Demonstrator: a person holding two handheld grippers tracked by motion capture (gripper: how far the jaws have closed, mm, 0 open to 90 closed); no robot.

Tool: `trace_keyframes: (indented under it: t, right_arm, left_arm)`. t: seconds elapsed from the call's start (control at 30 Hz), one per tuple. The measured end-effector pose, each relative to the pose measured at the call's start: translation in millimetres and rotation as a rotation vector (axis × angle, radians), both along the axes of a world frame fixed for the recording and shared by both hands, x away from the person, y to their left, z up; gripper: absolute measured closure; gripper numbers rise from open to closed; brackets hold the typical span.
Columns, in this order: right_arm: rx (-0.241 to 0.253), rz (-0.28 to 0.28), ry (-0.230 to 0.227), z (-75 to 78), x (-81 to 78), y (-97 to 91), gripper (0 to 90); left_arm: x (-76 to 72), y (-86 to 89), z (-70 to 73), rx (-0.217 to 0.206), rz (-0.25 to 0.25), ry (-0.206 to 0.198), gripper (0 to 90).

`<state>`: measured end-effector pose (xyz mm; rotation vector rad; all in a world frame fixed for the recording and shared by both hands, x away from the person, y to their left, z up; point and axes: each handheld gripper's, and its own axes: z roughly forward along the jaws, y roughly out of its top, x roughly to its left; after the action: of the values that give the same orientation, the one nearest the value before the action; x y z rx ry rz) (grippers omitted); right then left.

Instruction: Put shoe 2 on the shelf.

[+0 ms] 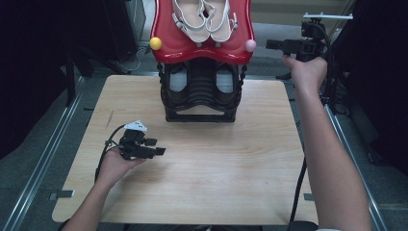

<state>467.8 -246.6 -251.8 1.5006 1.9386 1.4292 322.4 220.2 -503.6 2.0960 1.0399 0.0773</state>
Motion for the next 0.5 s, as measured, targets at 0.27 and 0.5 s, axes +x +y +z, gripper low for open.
trace_keyframes:
  t: [0.27,0.5]
  right_arm:
    - [0.014,0.03,0.029,-30.7,-12.0,-5.0,44.2]
    - [0.032,0.08,0.047,-57.8,-30.0,-0.6,44.2]
  left_arm:
    - [-0.1,-0.4,-0.3,-0.002,0.004,0.001,39.2]
    - [-0.2,-0.8,-0.7,-0.005,0.004,0.0,39.2]
